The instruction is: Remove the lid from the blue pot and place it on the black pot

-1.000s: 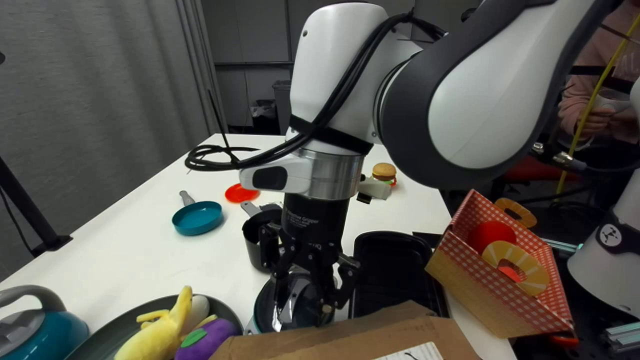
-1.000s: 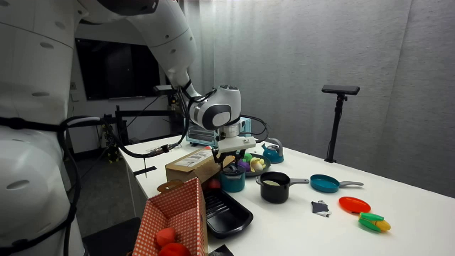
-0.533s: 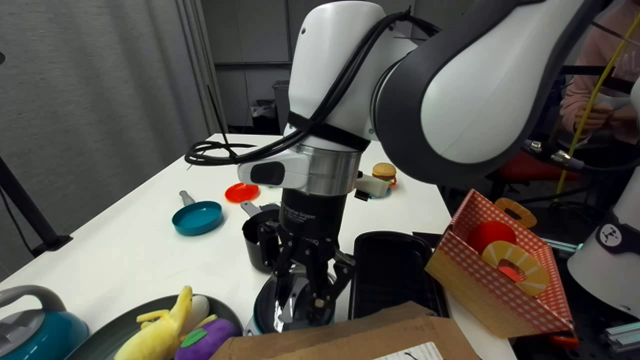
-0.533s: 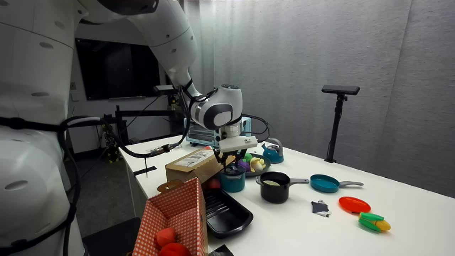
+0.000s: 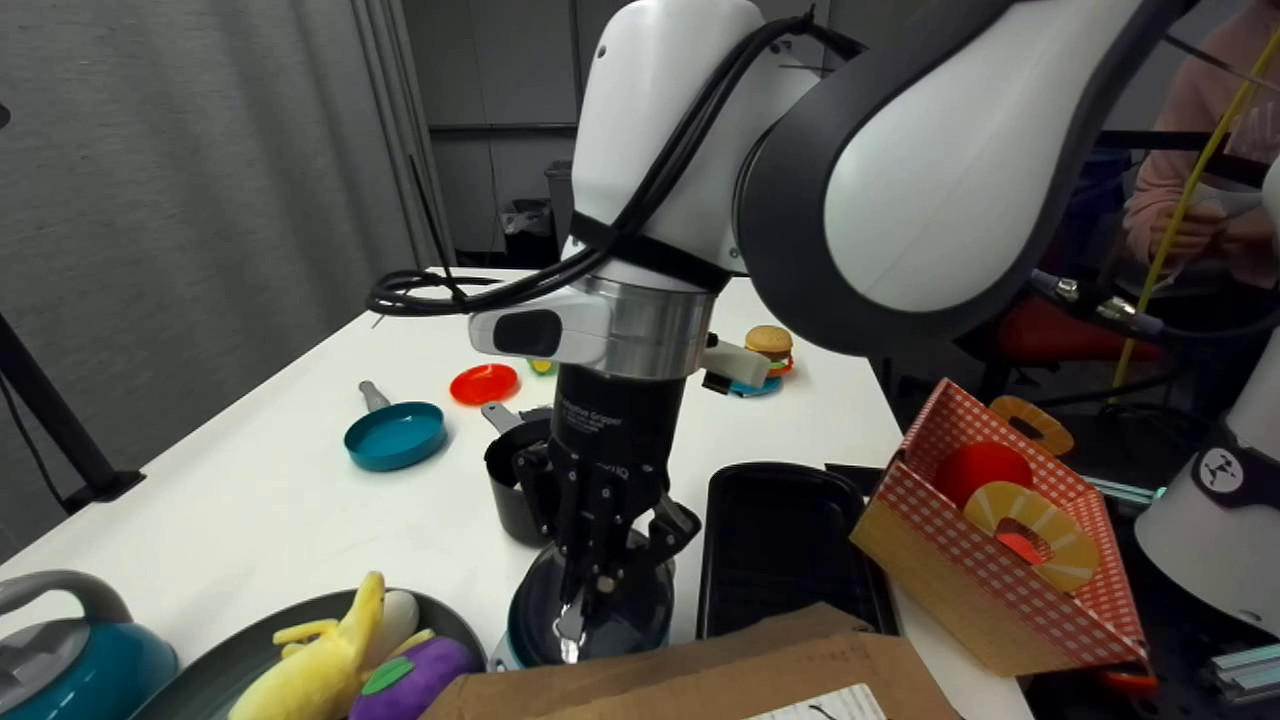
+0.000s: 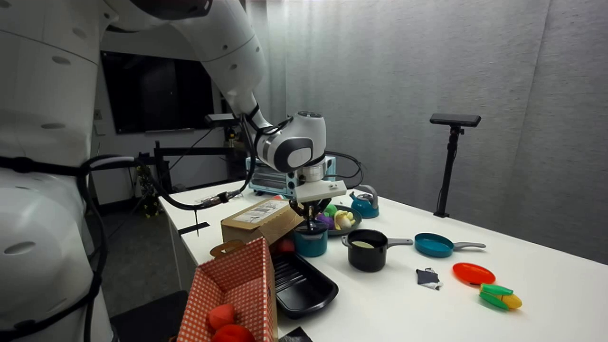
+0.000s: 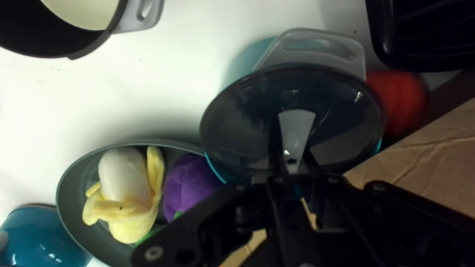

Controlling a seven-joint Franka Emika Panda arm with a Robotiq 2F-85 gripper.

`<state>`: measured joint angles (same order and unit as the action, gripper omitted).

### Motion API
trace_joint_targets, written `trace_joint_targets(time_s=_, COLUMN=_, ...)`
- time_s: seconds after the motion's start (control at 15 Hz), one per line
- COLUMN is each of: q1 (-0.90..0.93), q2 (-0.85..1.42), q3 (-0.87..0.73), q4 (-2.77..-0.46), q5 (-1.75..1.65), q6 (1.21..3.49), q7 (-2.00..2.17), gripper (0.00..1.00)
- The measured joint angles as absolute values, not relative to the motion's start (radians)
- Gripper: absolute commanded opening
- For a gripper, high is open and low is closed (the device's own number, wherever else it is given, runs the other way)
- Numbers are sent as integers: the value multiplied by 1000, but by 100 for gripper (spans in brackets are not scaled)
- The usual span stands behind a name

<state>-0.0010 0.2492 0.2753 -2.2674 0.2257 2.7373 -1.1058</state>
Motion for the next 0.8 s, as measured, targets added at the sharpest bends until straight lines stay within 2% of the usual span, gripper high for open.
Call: trace_joint_targets(time_s=0.8, q1=-31, q2=245, q3=268, q4=-2223, q5=278, q6=2744, q7=-1090, gripper=4)
